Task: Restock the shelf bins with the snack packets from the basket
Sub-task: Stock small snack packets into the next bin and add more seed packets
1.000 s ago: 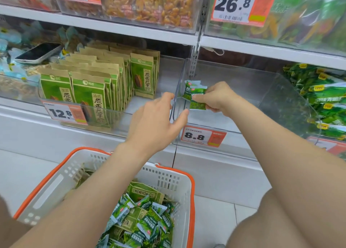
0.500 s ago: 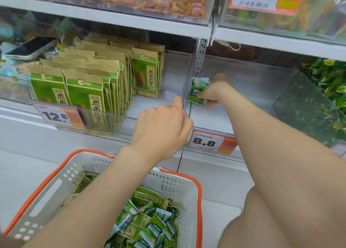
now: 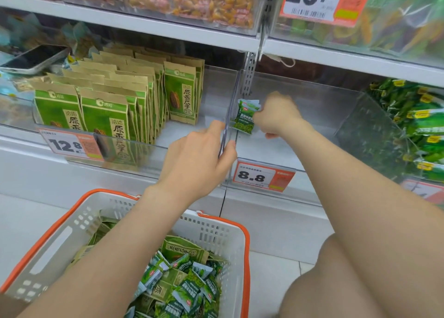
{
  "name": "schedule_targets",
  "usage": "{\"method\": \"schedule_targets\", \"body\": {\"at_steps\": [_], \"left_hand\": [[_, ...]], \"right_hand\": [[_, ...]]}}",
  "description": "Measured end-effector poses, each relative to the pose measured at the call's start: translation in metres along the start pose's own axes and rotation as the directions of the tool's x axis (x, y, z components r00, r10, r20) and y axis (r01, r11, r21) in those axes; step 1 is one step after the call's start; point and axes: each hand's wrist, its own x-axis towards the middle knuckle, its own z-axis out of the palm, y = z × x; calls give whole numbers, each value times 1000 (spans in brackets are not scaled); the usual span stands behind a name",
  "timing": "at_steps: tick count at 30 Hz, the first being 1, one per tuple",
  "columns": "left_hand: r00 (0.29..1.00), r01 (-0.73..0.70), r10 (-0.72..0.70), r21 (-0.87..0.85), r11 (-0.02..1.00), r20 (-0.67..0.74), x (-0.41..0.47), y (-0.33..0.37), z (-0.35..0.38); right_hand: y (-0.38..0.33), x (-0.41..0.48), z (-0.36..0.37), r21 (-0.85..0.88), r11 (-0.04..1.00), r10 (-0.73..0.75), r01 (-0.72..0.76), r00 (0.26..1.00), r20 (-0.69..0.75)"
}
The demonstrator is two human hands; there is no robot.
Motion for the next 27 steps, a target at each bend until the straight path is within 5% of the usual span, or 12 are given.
{"method": "schedule_targets", "body": {"at_steps": [4, 7, 9, 11, 14, 16, 18, 23, 27], "left_hand": [[985, -56, -3, -341, 938, -171, -13, 0, 0], [892, -187, 93, -174, 967, -442, -31, 3, 1], [845, -248, 190, -52, 967, -499, -48, 0, 4], [895, -274, 248, -20, 961, -372, -70, -11, 19], [981, -111, 95, 84, 990, 172, -107, -35, 44], [884, -53, -66, 239, 970, 464, -130, -52, 56], [792, -48, -163, 327, 944, 588, -149, -66, 64], [519, 52, -447, 495, 867, 728, -192, -96, 88], [457, 19, -480, 531, 847, 749, -213, -108, 103]], "right_hand": [[-12, -60, -18, -141, 965, -241, 219, 956, -165], [-18, -111, -29, -207, 918, -377, 339, 906, -190], [-23, -140, -29, -227, 872, -463, 434, 882, -89], [-27, -163, -22, -230, 812, -531, 537, 842, 93], [-31, -191, 5, -233, 700, -570, 675, 725, 386], [-32, -202, 28, -225, 639, -542, 736, 638, 548], [-34, -208, 49, -204, 594, -502, 778, 556, 662], [-41, -214, 85, -200, 546, -413, 814, 469, 781], [-50, -215, 98, -213, 493, -403, 843, 439, 803]]}}
